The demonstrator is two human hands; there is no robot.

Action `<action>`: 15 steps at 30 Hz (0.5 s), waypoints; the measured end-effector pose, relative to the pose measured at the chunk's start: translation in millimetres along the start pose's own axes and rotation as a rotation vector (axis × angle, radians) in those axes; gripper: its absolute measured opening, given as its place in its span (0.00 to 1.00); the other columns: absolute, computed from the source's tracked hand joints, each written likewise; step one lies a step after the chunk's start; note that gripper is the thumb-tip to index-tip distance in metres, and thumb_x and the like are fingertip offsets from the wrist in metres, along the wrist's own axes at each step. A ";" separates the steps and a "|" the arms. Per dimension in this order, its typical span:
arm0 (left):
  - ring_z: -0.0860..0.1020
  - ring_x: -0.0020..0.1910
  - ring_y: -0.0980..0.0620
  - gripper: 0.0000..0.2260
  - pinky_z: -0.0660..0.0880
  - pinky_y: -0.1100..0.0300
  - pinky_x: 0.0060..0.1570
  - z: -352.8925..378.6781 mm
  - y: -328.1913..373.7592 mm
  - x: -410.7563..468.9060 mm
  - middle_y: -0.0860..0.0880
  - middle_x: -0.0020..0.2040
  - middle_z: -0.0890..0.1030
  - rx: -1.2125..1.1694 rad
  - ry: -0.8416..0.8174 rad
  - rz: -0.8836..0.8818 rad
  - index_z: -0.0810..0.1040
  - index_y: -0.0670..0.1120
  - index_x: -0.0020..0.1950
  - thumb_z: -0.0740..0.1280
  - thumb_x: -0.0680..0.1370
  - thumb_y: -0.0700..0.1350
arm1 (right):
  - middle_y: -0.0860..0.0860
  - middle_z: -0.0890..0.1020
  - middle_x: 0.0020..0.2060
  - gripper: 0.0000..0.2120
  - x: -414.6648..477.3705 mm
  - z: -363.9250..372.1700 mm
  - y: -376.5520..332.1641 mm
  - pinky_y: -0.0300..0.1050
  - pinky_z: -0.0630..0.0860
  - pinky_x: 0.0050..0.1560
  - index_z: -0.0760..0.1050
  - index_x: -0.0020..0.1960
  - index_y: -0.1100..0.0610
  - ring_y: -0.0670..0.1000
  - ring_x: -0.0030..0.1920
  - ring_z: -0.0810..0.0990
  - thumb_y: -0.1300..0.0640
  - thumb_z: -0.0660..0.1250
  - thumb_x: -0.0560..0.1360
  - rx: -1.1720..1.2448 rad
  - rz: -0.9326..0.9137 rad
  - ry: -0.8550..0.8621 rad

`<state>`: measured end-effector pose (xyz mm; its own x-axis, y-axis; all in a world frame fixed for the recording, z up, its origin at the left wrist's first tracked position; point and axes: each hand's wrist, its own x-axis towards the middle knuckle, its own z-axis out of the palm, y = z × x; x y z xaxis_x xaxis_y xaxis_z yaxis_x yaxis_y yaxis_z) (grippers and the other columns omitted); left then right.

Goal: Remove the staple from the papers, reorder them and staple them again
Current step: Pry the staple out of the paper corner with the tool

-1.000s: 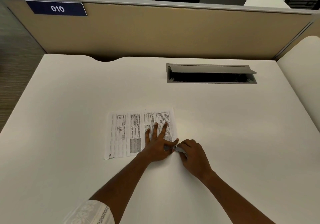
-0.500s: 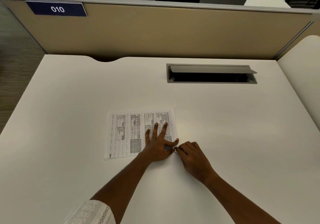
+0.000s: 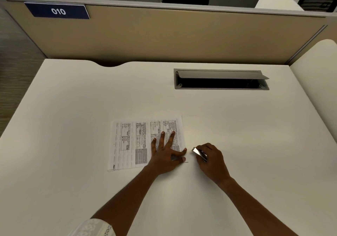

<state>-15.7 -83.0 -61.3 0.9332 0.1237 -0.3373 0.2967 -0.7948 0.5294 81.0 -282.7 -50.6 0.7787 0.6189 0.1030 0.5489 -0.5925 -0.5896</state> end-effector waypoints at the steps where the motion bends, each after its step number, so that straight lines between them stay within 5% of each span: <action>1: 0.30 0.80 0.43 0.16 0.31 0.37 0.76 1.9 0.6 -0.4 0.54 0.84 0.38 -0.008 0.023 -0.008 0.74 0.71 0.67 0.62 0.79 0.67 | 0.48 0.81 0.44 0.10 0.9 0.6 -0.1 0.43 0.78 0.44 0.82 0.52 0.55 0.50 0.44 0.80 0.65 0.73 0.72 -0.001 0.003 -0.003; 7: 0.29 0.80 0.46 0.15 0.31 0.37 0.76 6.9 4.8 0.6 0.55 0.84 0.40 -0.023 0.070 -0.044 0.77 0.71 0.64 0.62 0.78 0.67 | 0.48 0.81 0.41 0.06 13.2 2.6 -1.8 0.44 0.78 0.41 0.83 0.49 0.55 0.48 0.41 0.80 0.62 0.72 0.73 0.022 0.057 0.019; 15: 0.24 0.77 0.49 0.15 0.26 0.42 0.74 10.5 2.8 1.6 0.58 0.82 0.36 0.028 0.078 -0.056 0.75 0.74 0.64 0.58 0.79 0.68 | 0.46 0.81 0.38 0.06 74.2 -3.0 13.5 0.31 0.69 0.41 0.85 0.48 0.53 0.45 0.39 0.78 0.61 0.74 0.73 0.043 0.208 0.075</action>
<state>-15.5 -91.4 -68.5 0.9286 0.2132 -0.3039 0.3440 -0.8015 0.4890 147.1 -246.4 -48.4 0.8951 0.4446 0.0344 0.3623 -0.6799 -0.6376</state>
